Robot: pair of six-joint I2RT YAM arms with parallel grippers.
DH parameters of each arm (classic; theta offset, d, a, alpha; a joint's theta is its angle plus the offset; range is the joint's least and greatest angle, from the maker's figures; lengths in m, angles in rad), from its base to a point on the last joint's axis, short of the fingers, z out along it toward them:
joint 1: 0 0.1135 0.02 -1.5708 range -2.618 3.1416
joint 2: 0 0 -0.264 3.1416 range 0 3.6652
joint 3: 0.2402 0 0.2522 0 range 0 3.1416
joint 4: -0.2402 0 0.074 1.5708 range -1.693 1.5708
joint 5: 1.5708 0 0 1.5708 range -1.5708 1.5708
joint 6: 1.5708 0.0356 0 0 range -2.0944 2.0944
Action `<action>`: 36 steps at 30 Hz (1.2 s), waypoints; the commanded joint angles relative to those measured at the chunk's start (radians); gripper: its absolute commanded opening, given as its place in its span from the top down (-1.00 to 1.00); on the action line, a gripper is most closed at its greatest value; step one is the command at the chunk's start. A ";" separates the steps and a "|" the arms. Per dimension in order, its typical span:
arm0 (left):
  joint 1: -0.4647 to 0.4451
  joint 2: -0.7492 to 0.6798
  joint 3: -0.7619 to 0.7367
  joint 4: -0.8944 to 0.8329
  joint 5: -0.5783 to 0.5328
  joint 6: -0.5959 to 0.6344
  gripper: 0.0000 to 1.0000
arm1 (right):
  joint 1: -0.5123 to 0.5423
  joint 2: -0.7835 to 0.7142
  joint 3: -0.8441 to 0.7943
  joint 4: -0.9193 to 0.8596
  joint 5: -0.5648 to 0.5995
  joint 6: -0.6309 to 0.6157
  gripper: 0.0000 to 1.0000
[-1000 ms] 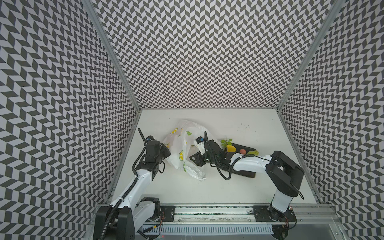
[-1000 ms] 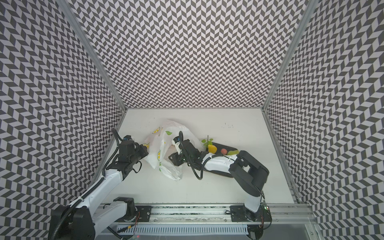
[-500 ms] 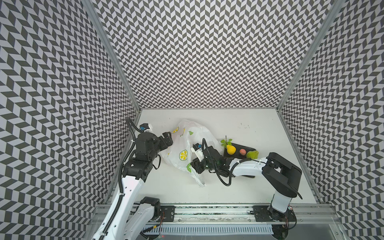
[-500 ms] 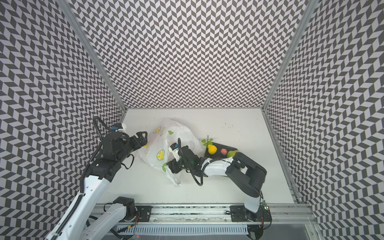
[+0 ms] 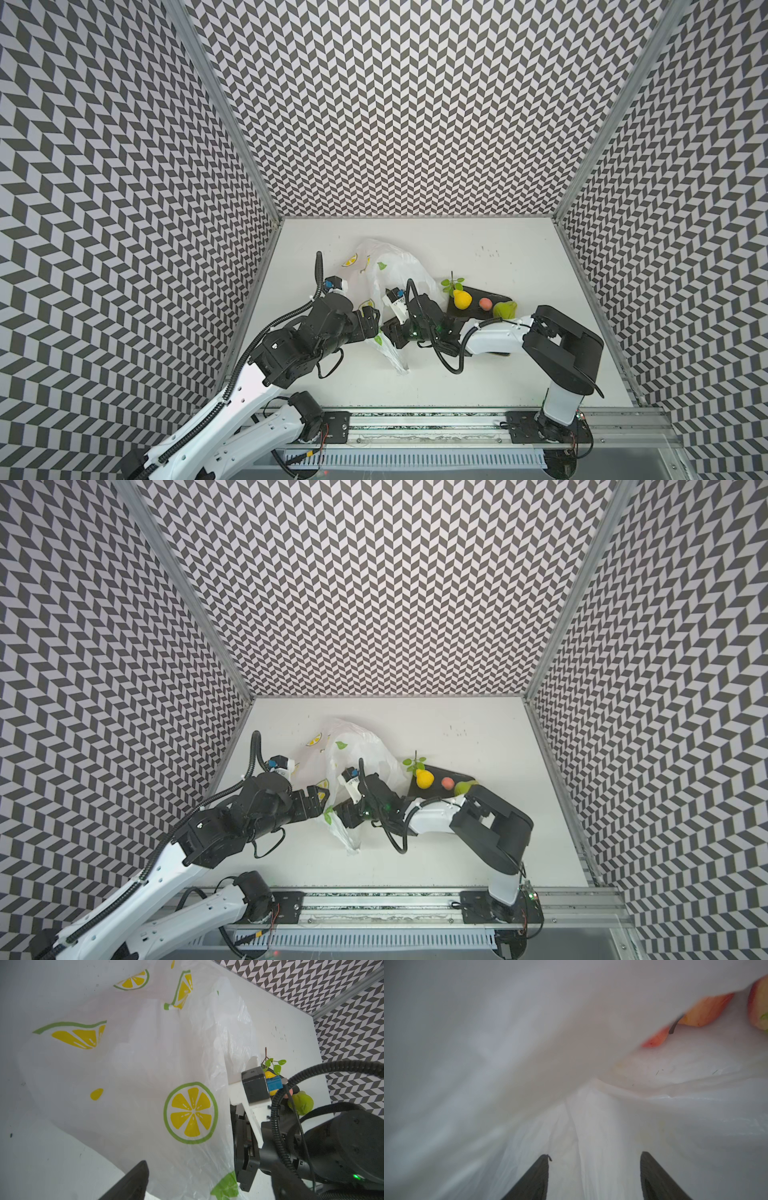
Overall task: Take the fake fruits out of the plastic bag
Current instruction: 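Push the right gripper into the bag while the left gripper holds the bag edge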
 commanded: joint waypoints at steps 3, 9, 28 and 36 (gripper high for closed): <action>-0.107 -0.006 -0.040 -0.043 -0.099 -0.125 -0.73 | -0.002 0.026 0.016 0.066 0.007 0.036 -0.35; -0.146 0.000 -0.108 0.010 -0.082 -0.160 -0.76 | -0.001 0.039 0.028 0.070 -0.003 0.046 -0.34; -0.152 -0.022 -0.196 0.039 -0.060 -0.178 0.48 | -0.002 0.049 0.041 0.071 0.001 0.063 -0.33; -0.152 -0.071 -0.199 -0.081 -0.114 -0.222 1.00 | -0.039 0.022 0.051 0.030 0.068 0.056 -0.33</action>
